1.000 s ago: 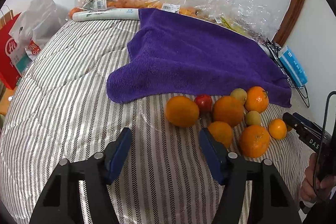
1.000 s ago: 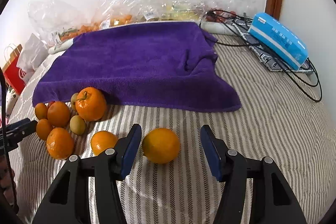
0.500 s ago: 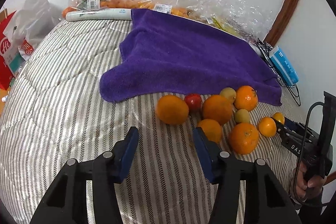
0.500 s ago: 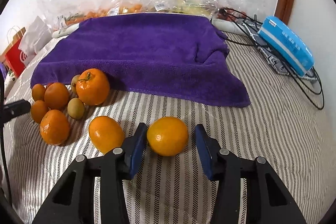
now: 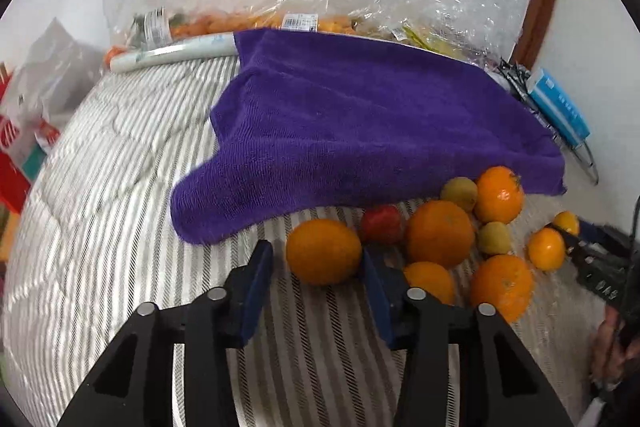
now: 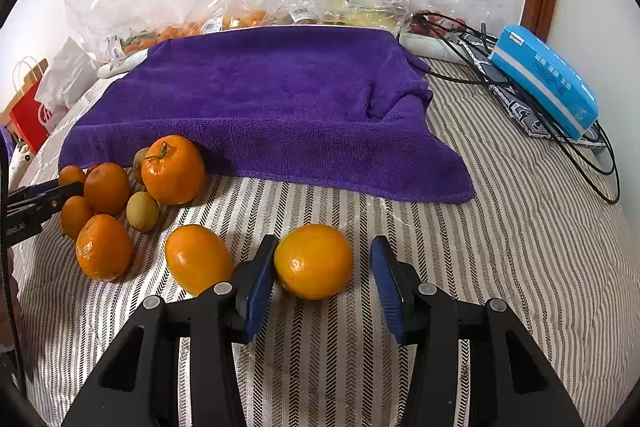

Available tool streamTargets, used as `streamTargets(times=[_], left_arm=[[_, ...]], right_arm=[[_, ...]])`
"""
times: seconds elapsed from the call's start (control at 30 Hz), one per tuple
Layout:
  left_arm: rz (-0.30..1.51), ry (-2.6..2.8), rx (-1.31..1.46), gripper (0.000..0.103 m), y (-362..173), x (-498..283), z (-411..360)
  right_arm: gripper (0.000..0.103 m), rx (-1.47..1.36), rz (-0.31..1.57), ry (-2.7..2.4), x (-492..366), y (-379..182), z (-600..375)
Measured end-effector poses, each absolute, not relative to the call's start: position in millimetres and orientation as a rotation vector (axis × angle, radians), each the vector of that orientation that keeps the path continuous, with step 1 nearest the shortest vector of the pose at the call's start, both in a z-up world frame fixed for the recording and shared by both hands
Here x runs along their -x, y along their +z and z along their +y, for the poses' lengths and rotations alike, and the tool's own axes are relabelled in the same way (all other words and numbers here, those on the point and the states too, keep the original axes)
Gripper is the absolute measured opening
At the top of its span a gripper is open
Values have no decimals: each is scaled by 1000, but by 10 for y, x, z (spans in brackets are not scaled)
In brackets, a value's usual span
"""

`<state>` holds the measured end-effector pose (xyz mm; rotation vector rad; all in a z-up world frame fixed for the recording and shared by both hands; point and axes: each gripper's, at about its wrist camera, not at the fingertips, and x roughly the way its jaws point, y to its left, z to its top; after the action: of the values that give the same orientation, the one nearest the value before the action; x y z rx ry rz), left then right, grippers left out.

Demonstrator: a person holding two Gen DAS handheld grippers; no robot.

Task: Organize fruits
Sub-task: 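Grasp an orange with the left gripper while the right gripper grasps another orange, then carry both held oranges over the purple towel with both grippers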

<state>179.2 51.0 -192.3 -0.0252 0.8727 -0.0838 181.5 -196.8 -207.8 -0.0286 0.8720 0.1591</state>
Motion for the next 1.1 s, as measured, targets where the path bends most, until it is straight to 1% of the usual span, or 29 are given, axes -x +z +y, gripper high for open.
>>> streamTargets(times=[0.07,0.23,0.27,0.33,0.87,1.1], left_arm=[[875,-98,4,38,-1927,-1810,480],[875,-106,9,38,-1924,-1817,485],[875,-102,3,38,-1925,-1817,473],[876,-85,-20,36,-1927,-1816,439],[862,-116,127,34,-1840,-1562,598],[794,-129,166,34,-1501,-1648,583]], right_arm=[[48,33,873,161,-1825,-2079,-1964],[47,48,871,157,-1817,-2079,-1944],[45,48,870,158,-1811,-2079,-1947],[36,43,866,173,-1798,-2075,-1948],[35,-25,826,198,-1674,-1959,-2001],[35,6,743,219,-1684,-1604,-1898]])
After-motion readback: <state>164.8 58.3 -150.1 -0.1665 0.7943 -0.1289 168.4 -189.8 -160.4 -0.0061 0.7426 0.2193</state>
